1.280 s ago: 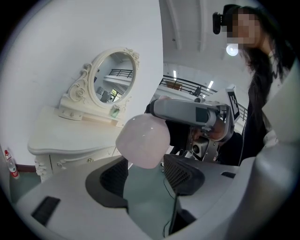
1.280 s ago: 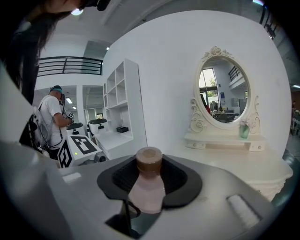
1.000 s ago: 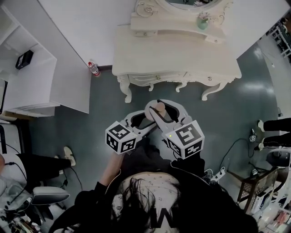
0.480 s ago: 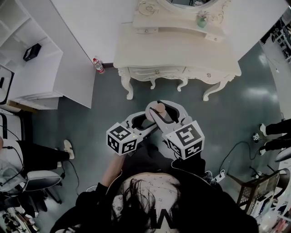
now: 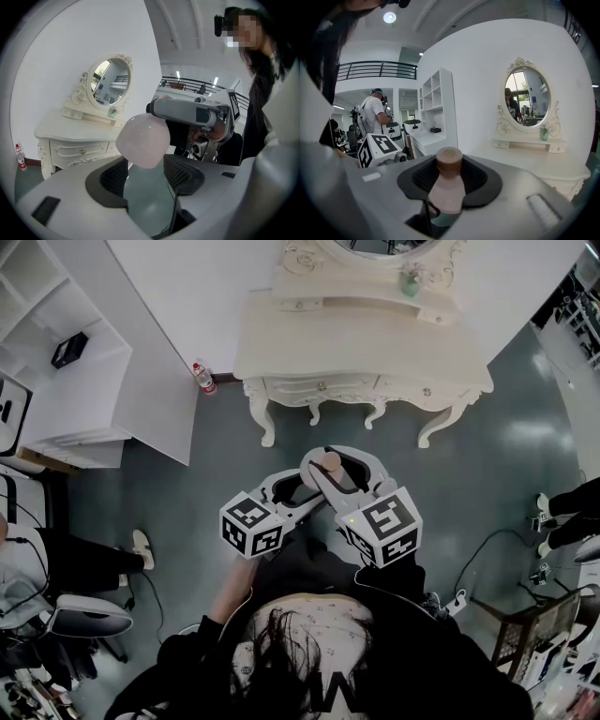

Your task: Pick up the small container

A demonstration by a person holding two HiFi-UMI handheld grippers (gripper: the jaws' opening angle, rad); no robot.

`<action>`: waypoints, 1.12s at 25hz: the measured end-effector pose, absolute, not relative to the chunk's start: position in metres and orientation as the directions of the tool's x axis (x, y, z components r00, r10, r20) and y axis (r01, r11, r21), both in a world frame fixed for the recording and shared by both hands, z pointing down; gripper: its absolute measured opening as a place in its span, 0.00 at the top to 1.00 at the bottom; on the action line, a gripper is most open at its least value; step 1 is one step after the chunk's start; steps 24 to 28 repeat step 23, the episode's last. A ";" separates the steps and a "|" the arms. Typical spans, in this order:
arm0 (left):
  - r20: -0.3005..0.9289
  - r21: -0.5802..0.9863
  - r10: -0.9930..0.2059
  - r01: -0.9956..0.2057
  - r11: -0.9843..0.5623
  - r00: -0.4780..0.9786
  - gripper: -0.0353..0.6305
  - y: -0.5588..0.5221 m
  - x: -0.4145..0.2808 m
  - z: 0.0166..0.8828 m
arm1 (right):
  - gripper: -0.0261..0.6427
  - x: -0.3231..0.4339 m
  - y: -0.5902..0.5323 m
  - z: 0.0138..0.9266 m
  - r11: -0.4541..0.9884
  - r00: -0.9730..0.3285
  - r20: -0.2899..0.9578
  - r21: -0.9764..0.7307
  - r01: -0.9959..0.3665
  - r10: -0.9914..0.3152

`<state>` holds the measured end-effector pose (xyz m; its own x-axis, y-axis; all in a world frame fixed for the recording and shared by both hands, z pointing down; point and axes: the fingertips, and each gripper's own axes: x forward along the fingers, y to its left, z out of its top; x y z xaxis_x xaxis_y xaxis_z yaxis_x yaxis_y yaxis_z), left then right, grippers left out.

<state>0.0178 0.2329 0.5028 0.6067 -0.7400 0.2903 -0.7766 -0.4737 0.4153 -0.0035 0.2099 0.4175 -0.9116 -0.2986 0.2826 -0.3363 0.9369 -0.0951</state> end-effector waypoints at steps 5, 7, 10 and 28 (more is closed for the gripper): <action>0.290 0.407 -0.739 -0.777 -0.479 0.608 0.62 0.234 0.021 0.499 | 0.75 0.000 0.212 0.413 0.937 -0.912 0.275 -0.088 -0.338 -0.303; 0.290 0.404 -0.739 -0.778 -0.482 0.608 0.62 0.235 0.022 0.498 | 0.75 0.002 0.213 0.412 0.937 -0.913 0.272 -0.088 -0.339 -0.305; 0.291 0.400 -0.739 -0.779 -0.484 0.608 0.62 0.238 0.024 0.497 | 0.75 0.004 0.216 0.411 0.937 -0.913 0.270 -0.085 -0.338 -0.304; 0.288 0.396 -0.737 -0.777 -0.489 0.611 0.62 0.248 0.031 0.496 | 0.75 0.011 0.226 0.410 0.937 -0.912 0.270 -0.080 -0.340 -0.308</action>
